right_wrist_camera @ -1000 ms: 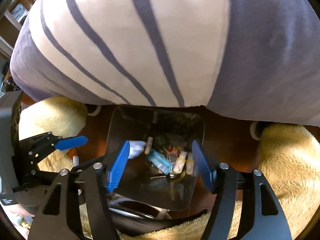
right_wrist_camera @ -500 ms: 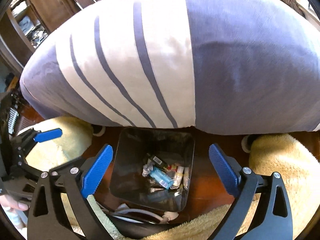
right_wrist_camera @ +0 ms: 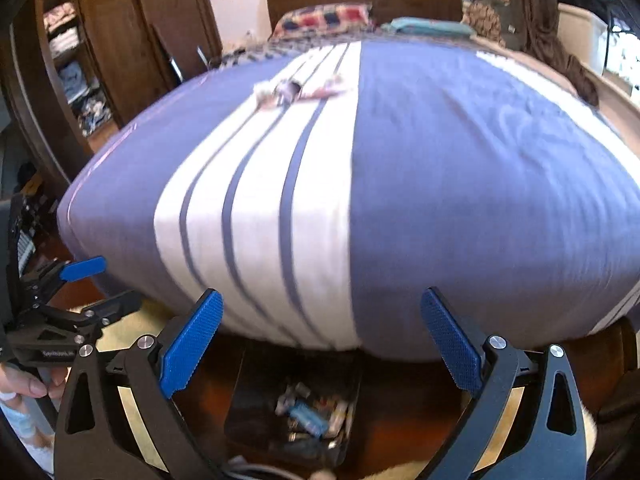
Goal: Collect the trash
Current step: 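Raise both tools back over the bed toward the ribbon items, then grasp the striped ribbon with left tool while right tool grasps the white strap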
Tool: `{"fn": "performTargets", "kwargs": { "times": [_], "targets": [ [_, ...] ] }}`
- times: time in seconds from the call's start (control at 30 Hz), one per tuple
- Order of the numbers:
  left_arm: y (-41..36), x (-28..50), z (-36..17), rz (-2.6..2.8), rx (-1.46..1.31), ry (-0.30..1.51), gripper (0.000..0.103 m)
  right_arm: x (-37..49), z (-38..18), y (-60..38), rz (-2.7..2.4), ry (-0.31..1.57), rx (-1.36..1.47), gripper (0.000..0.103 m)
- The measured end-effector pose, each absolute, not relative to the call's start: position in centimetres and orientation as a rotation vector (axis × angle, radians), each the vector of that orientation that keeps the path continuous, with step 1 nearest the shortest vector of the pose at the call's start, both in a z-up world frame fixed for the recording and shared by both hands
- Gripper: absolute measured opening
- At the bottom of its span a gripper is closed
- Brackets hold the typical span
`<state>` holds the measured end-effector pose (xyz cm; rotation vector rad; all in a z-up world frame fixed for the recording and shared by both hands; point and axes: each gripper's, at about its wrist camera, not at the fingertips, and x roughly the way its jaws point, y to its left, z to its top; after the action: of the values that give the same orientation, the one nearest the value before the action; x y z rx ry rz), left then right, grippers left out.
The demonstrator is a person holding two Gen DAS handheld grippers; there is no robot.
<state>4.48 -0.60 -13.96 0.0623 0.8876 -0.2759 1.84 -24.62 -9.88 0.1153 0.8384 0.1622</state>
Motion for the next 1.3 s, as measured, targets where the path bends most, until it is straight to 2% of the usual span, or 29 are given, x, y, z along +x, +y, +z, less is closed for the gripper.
{"fn": "performTargets", "kwargs": {
  "times": [0.4,1.0,1.03,1.1,1.3],
  "targets": [
    [0.0,11.3,-10.4,-0.232,0.076,0.807,0.095,9.0,-7.3,-25.8,0.095,0.793,0.087,0.099],
    [-2.0,22.9,-11.6,-0.255,0.071,0.857,0.095,25.3,-8.3,-24.4,0.066,0.817,0.062,0.098],
    [-2.4,23.7,-11.6,-0.258,0.070,0.861,0.095,26.4,-8.4,-24.5,0.059,0.817,0.069,0.096],
    [-3.0,24.9,-11.7,-0.262,0.075,0.863,0.095,28.2,-8.7,-24.8,0.071,0.832,0.102,0.082],
    [-5.5,27.5,-11.6,-0.306,0.114,0.848,0.094,32.5,-10.2,-24.4,0.104,0.882,0.128,0.065]
  ]
}}
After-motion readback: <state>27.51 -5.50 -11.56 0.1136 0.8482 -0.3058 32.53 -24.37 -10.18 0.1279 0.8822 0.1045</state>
